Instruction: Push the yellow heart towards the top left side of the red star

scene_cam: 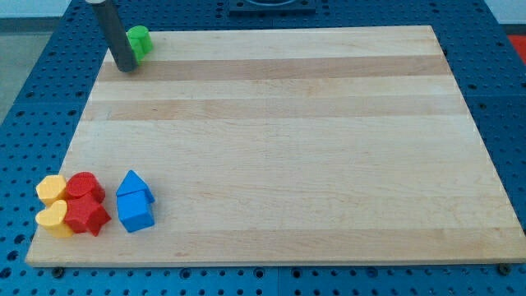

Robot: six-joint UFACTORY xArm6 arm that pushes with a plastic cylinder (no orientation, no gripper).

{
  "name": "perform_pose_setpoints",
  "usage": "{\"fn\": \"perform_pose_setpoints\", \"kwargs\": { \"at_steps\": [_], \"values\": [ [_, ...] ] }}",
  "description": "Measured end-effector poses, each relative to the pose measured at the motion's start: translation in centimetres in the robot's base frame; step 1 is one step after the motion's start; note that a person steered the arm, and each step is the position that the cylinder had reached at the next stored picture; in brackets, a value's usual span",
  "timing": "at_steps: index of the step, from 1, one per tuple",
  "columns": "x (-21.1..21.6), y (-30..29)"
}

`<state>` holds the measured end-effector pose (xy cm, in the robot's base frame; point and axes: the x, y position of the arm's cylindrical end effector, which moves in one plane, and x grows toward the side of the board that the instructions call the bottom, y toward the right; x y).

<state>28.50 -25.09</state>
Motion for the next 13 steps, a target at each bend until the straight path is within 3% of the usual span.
{"fn": "perform_pose_setpoints", "kwargs": {
  "at_steps": [1,2,4,7,8,9,10,11,12,13],
  "values": [
    [0.0,0.0],
    [1.6,4.8],
    [4.2,21.8],
    [4.3,23.5],
    [6.0,30.2],
    [10.4,39.0],
    [17.9,44.8],
    [27.5,44.6],
    [33.2,40.9],
    [33.4,38.8]
  ]
}}
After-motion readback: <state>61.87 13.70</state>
